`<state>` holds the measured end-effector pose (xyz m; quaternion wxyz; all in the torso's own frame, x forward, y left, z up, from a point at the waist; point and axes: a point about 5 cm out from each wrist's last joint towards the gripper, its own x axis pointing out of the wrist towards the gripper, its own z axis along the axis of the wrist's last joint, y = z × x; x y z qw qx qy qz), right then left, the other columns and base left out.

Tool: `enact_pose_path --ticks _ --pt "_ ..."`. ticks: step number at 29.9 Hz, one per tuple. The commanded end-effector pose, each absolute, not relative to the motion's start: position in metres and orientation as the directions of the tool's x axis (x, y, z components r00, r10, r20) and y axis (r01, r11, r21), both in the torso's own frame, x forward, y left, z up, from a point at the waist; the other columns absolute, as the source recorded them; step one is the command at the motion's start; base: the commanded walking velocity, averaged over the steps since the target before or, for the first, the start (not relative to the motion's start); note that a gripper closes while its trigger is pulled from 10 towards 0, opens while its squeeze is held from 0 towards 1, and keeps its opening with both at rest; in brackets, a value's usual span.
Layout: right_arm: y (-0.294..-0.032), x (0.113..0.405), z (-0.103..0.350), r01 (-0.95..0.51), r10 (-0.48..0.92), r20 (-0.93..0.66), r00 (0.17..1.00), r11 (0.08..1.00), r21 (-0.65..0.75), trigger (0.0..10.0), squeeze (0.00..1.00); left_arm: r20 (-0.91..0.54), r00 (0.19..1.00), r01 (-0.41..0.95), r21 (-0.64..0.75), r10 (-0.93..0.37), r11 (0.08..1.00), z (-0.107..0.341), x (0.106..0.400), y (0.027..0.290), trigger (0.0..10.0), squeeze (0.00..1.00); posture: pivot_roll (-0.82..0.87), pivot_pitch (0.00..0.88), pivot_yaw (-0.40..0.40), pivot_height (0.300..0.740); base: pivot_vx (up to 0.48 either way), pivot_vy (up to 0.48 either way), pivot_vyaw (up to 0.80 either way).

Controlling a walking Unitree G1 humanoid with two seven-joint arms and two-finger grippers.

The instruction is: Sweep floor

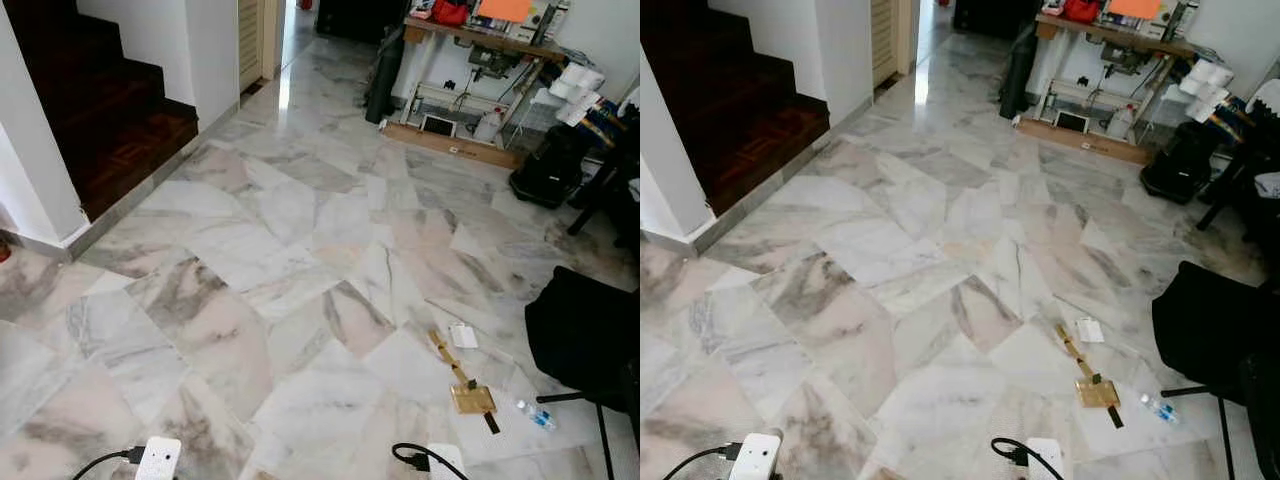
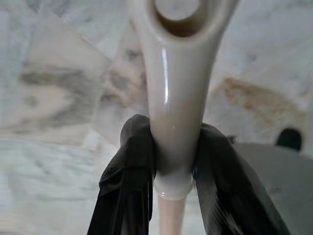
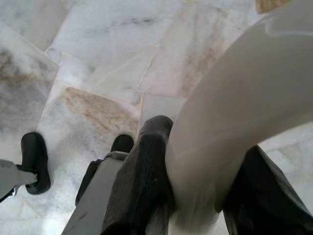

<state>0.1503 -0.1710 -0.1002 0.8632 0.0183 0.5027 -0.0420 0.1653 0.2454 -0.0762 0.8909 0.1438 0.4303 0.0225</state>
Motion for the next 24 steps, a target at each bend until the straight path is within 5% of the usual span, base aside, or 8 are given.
enact_pose_path --ticks 1,4,12,17,24 --pt "-0.179 0.156 -0.097 0.161 -0.087 -0.862 0.500 0.987 -0.007 10.0 0.00 -0.760 0.627 0.094 0.292 0.171 0.952 -0.073 0.170 0.250 10.0 0.00 0.19 0.000 -0.105 0.740 0.000 0.000 0.00" --pt "-0.200 0.175 -0.087 0.183 -0.112 -0.840 0.531 0.983 -0.015 10.0 0.00 -0.754 0.636 0.109 0.298 0.164 0.948 -0.070 0.176 0.251 10.0 0.00 0.20 0.000 -0.078 0.740 0.000 0.000 0.00" --pt "-0.203 0.185 -0.082 0.208 -0.130 -0.820 0.557 0.978 -0.014 10.0 0.00 -0.706 0.681 0.059 0.317 0.194 0.947 -0.061 0.192 0.253 10.0 0.00 0.21 0.000 -0.053 0.740 0.000 0.000 0.00" --pt "-0.200 0.226 -0.057 0.154 -0.147 -0.685 0.714 0.987 -0.051 10.0 0.00 -0.537 0.798 -0.138 0.281 0.275 0.950 -0.034 0.227 0.257 10.0 0.00 0.21 0.000 -0.045 0.740 0.000 0.000 0.00" --pt "-0.190 0.275 -0.018 0.164 -0.141 -0.498 0.855 0.986 0.002 10.0 0.00 -0.359 0.901 -0.135 0.301 0.244 0.944 0.003 0.267 0.258 10.0 0.00 0.20 0.000 0.013 0.740 0.000 0.000 0.00"
